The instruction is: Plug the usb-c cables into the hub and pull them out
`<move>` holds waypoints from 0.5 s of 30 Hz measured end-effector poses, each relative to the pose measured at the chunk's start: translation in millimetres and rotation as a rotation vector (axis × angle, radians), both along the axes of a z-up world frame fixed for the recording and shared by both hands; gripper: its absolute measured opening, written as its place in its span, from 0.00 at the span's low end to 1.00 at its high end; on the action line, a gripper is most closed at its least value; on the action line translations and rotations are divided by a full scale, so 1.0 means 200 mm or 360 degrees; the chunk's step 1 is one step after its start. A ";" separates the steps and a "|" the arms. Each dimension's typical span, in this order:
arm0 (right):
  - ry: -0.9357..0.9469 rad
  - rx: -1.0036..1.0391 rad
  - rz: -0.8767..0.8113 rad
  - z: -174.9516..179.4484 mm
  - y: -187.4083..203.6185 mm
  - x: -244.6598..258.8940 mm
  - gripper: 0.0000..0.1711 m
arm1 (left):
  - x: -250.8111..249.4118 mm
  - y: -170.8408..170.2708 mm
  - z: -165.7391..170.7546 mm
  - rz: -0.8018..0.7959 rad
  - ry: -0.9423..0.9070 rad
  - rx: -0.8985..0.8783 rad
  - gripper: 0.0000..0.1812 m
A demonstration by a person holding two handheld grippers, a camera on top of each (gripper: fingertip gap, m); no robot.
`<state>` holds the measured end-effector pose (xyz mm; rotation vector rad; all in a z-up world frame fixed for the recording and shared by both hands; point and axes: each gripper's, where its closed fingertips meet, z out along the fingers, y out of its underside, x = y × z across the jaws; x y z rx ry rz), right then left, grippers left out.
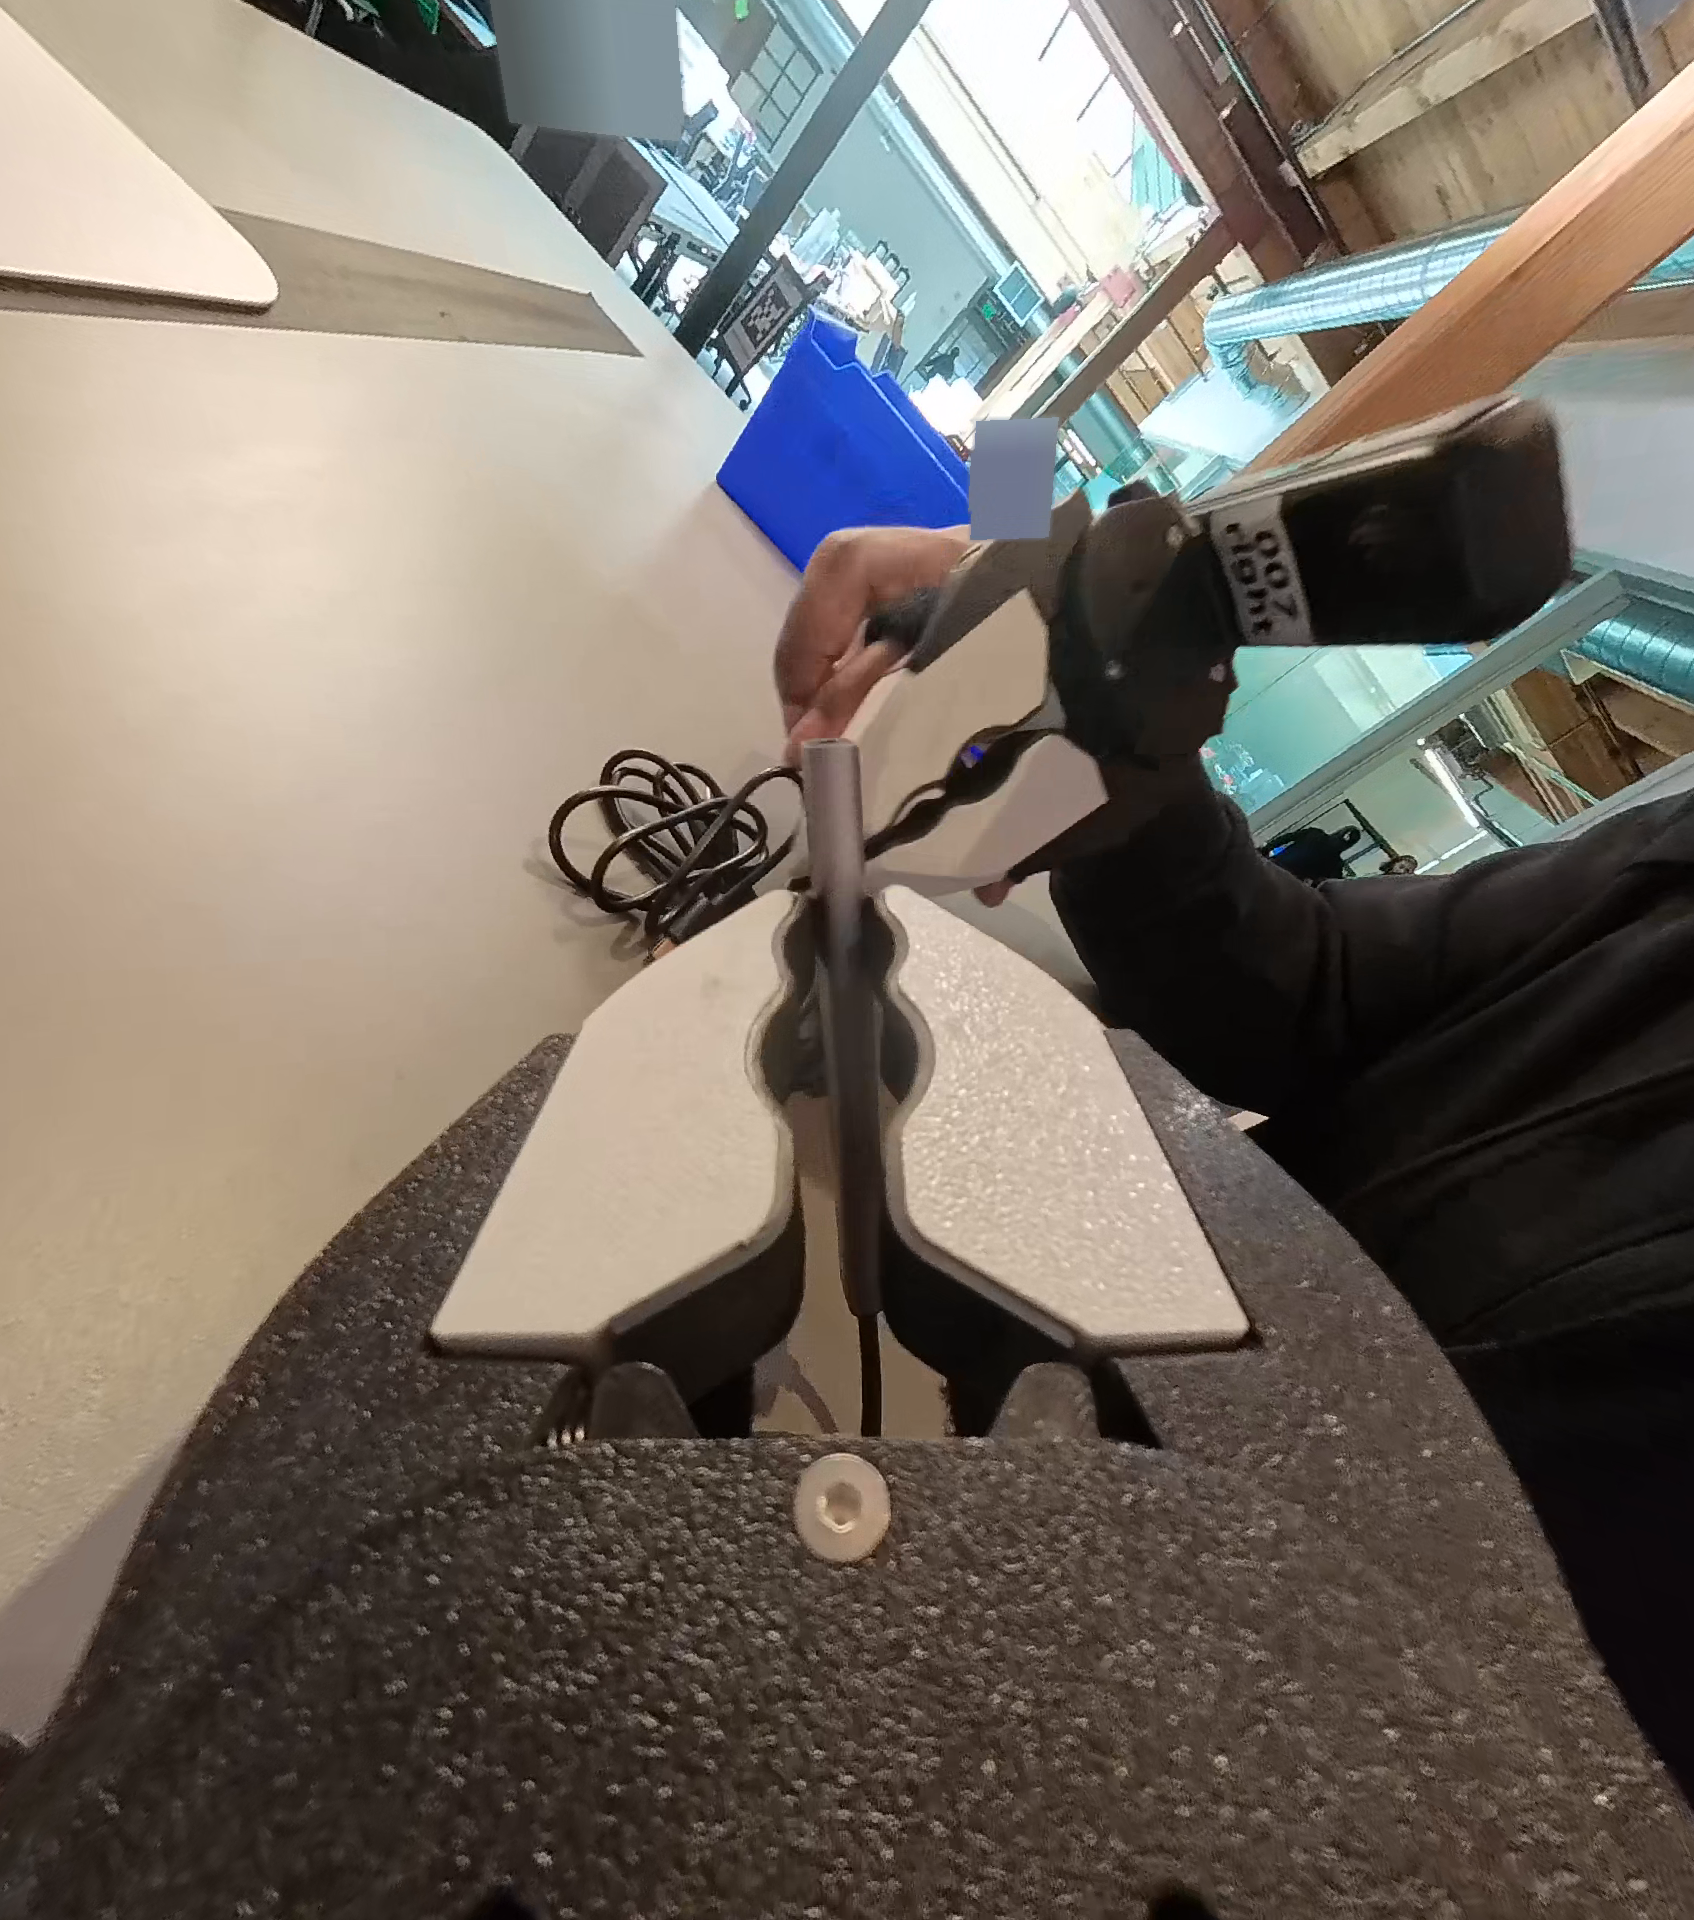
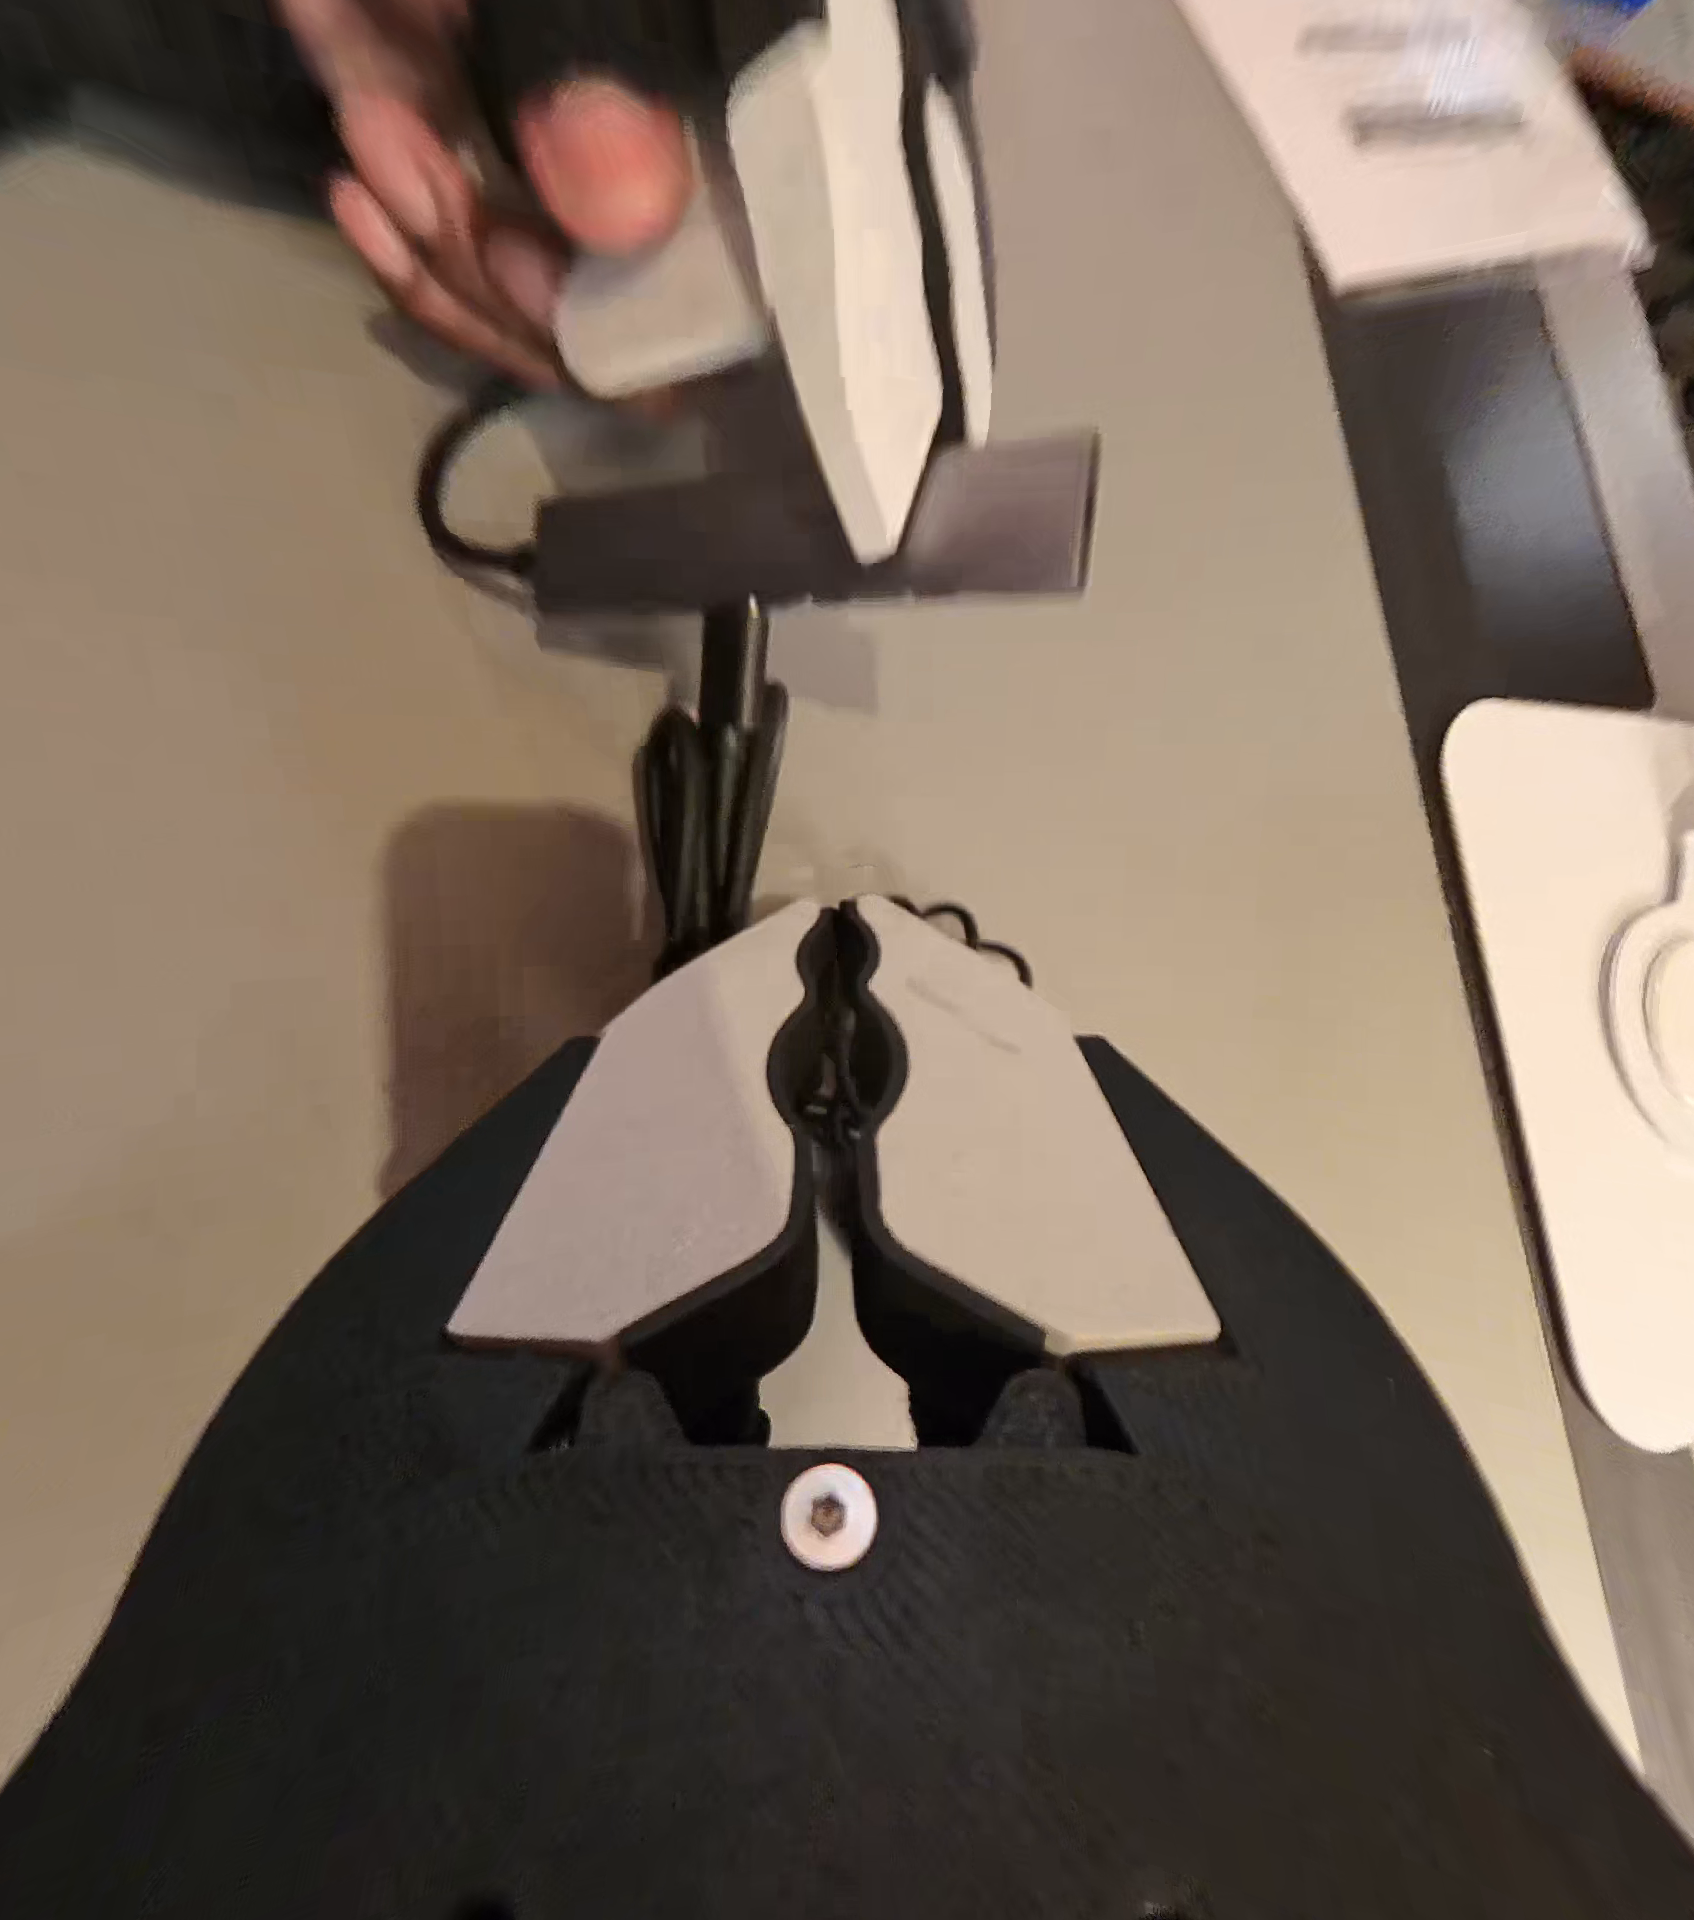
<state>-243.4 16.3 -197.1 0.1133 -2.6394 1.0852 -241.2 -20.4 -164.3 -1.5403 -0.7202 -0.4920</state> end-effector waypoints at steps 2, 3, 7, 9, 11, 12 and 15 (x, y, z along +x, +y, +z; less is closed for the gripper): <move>0.0031 0.0103 -0.0038 -0.09 0.03 -0.04 0.00 | 0.01 0.00 0.00 -0.0014 0.0001 0.0001 0.05; 0.0033 0.0124 -0.0052 -0.13 0.03 -0.05 0.00 | 0.01 0.01 0.00 -0.0017 -0.0001 -0.0005 0.05; 0.0002 -0.0016 -0.0105 -0.14 0.03 -0.10 0.00 | -0.02 0.03 -0.04 -0.0013 -0.0053 -0.0087 0.05; 0.0046 -0.0040 -0.0120 -0.11 0.04 -0.13 0.00 | -0.02 0.04 -0.06 -0.0036 -0.0067 -0.0112 0.05; 0.0059 -0.0132 -0.0121 -0.04 0.02 -0.13 0.00 | -0.01 0.05 -0.05 -0.0049 -0.0060 -0.0110 0.05; 0.0054 -0.0195 -0.0113 0.01 0.01 -0.12 0.00 | -0.01 0.05 -0.05 -0.0050 -0.0055 -0.0111 0.05; 0.0020 -0.0322 0.0004 0.12 -0.07 -0.04 0.00 | -0.01 0.05 -0.05 -0.0049 -0.0051 -0.0111 0.05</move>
